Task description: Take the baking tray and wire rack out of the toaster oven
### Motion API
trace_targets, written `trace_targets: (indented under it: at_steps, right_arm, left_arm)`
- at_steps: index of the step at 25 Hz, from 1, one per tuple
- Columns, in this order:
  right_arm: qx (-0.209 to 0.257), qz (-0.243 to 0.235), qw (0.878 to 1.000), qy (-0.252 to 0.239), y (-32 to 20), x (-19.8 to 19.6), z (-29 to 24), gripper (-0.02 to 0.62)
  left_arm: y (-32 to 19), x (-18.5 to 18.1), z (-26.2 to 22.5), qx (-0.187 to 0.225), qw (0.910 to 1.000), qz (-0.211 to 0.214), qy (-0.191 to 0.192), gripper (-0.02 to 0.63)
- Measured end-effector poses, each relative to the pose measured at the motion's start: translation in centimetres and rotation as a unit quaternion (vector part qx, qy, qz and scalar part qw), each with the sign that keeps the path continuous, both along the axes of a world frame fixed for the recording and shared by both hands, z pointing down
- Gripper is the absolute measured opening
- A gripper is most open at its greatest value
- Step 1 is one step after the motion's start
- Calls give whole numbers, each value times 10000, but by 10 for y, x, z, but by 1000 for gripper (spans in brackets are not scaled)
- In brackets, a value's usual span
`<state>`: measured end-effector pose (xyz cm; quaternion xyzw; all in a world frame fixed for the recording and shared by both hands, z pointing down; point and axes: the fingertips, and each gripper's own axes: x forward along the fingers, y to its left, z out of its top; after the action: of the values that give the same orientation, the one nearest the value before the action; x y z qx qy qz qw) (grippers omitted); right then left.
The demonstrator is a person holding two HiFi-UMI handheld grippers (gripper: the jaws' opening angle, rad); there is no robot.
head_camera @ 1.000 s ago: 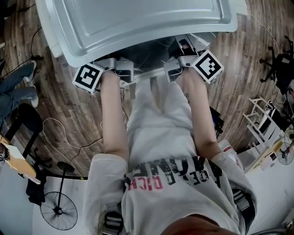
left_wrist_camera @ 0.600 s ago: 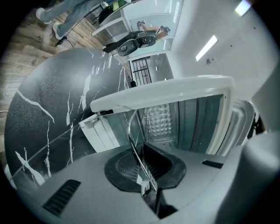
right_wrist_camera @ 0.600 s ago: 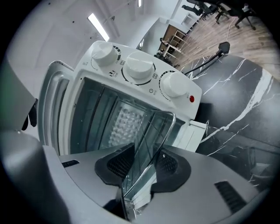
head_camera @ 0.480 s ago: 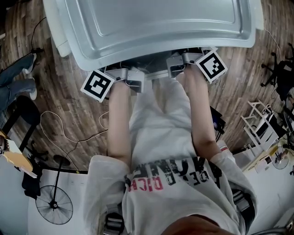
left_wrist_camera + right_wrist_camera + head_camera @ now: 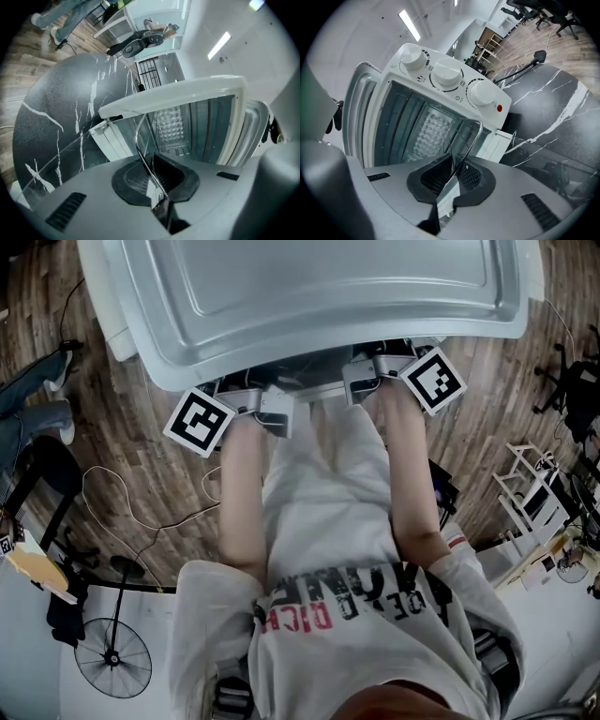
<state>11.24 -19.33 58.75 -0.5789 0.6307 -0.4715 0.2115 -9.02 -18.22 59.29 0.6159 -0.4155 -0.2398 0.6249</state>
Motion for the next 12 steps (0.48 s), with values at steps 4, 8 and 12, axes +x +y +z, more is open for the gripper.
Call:
trace_targets:
  at_steps: [4,8,12]
  right_arm:
    - [17,-49,10000,-79,9,-2,-1,18]
    - [49,-82,9998,-156,18,-1,0,15]
    - [74,-128,9995,-268,28,0,-3,14]
  left_arm:
    - [10,-1,-1,40,10000,22,-27,11]
    - [19,0,-1,140,9999,28,-70,11]
    - [31,2,-3,198,9997,13,-146,11]
